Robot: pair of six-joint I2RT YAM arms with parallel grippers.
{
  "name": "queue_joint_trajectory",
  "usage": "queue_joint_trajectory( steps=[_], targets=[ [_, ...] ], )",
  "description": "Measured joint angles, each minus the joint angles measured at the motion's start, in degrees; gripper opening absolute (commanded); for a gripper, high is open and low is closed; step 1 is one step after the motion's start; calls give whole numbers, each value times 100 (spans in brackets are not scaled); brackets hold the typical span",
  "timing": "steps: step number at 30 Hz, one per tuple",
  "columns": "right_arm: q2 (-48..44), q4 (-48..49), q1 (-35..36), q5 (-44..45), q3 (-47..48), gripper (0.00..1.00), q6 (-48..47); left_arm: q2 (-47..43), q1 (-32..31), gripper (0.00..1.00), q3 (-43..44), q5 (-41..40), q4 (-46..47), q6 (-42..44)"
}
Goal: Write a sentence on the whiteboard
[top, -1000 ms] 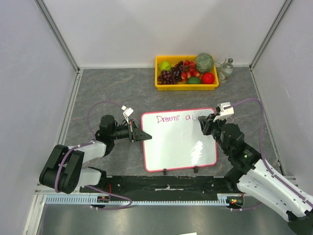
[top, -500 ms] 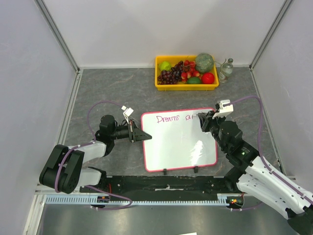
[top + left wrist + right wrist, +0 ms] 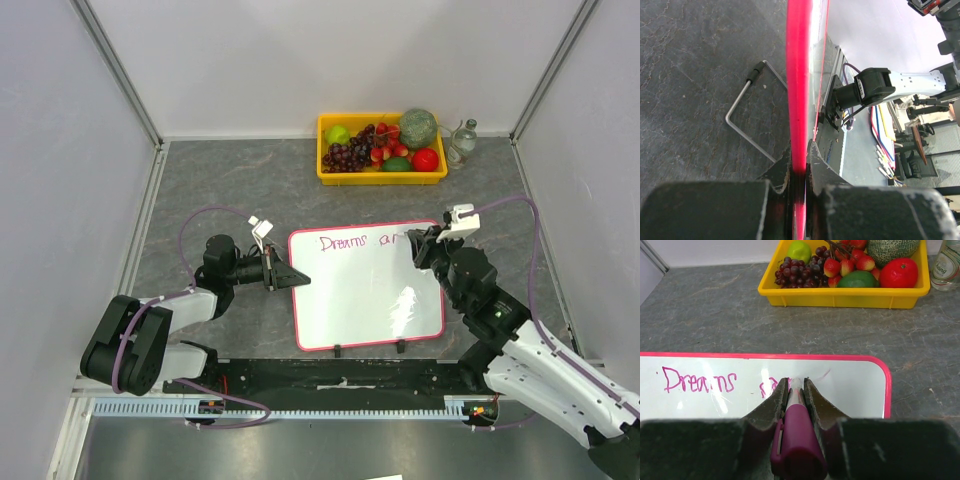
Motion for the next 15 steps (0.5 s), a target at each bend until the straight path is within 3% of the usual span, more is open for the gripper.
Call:
queue_joint_trajectory(
  steps=[15],
  targets=[
    [-446,-345,-2,13,-2,0,33,0,0,2,0,9,2,2]
  ],
)
